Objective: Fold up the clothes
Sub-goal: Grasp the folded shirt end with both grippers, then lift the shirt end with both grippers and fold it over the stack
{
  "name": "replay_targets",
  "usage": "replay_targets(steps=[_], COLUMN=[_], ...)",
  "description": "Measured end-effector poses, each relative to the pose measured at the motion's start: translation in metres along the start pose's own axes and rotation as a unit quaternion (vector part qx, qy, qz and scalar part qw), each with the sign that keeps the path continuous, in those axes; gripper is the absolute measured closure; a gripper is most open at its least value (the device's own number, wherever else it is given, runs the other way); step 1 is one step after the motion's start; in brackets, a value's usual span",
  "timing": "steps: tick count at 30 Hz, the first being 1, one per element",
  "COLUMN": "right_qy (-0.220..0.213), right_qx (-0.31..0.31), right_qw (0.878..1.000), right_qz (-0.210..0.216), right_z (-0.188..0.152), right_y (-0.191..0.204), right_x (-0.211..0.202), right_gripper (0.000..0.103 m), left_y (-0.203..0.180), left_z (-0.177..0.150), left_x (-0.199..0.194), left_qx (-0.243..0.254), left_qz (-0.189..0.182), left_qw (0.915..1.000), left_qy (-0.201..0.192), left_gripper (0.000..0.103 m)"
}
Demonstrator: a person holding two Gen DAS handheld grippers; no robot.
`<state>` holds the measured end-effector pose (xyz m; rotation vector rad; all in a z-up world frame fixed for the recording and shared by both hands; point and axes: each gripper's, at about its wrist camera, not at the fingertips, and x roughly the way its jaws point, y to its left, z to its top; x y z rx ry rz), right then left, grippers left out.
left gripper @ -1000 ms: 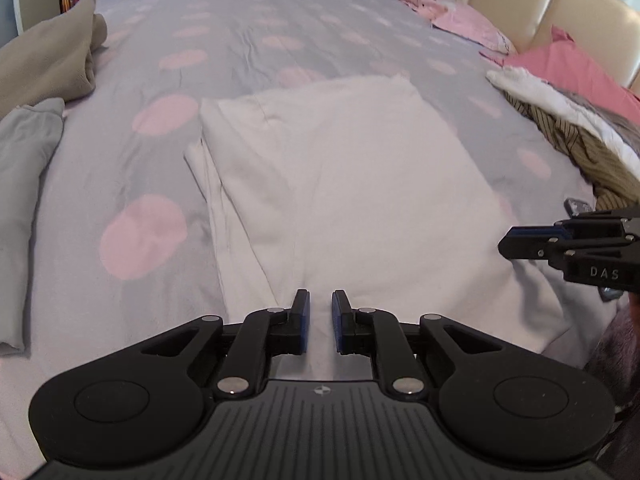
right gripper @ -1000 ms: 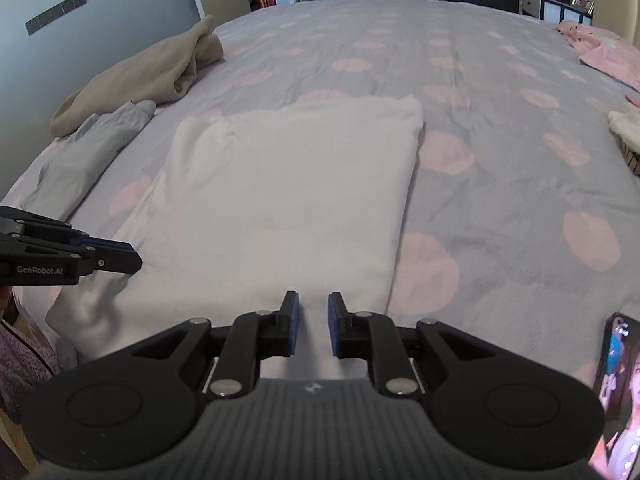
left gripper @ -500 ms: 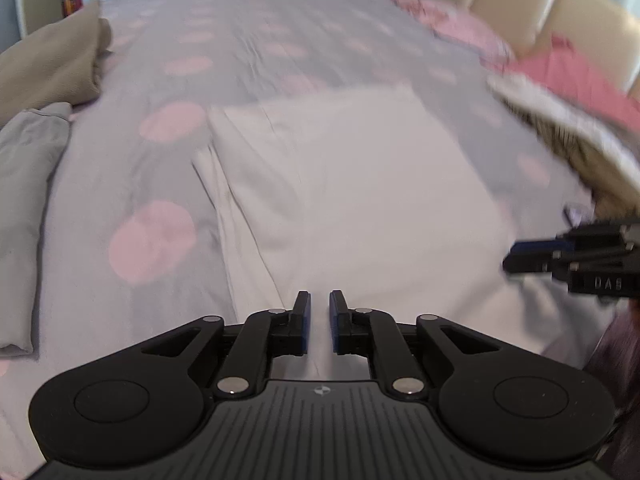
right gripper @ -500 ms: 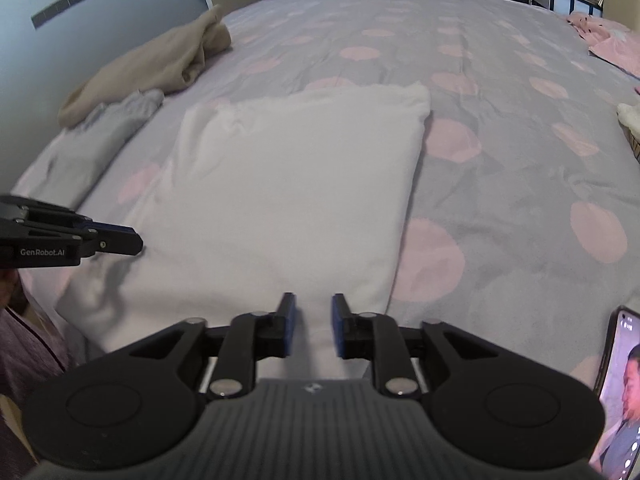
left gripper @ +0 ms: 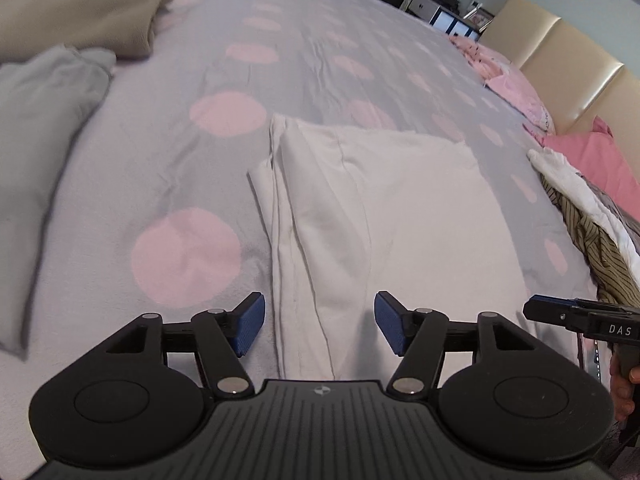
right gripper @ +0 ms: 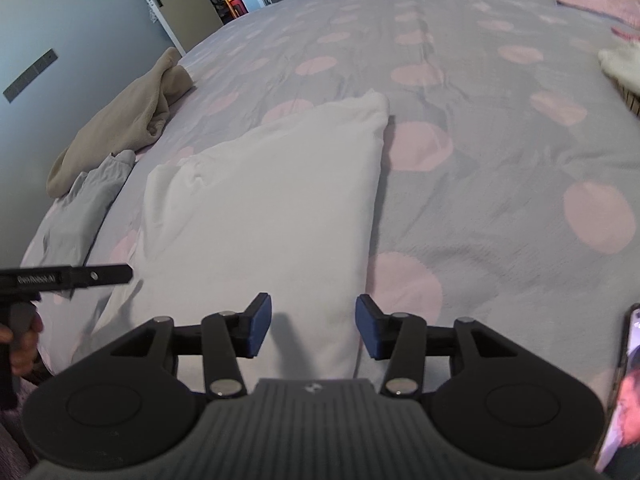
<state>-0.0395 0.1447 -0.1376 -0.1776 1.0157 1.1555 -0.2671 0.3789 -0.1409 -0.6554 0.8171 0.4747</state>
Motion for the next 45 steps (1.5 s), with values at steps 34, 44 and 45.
replay_targets(steps=[34,44,45], right_qy=[-0.035,-0.055,-0.058], right_qx=[0.137,0.115,0.112], right_qw=[0.984,0.985,0.985], right_qz=[0.105,0.114,0.115], right_z=[0.031,0.038,0.039], right_y=[-0.048,-0.037,-0.036], right_x=[0.061,0.044,0.042], right_gripper=[0.071,0.081,0.081], left_y=[0.021,0.013,0.011], left_z=[0.031,0.033,0.032], left_x=[0.05,0.033,0.031], left_qx=[-0.023,-0.008,-0.007], left_qz=[-0.108,-0.111,-0.112], left_qw=[0.9927,0.9913,0.9911], left_qy=[-0.048,-0.069,-0.072], left_gripper=[0.08,0.09,0.09])
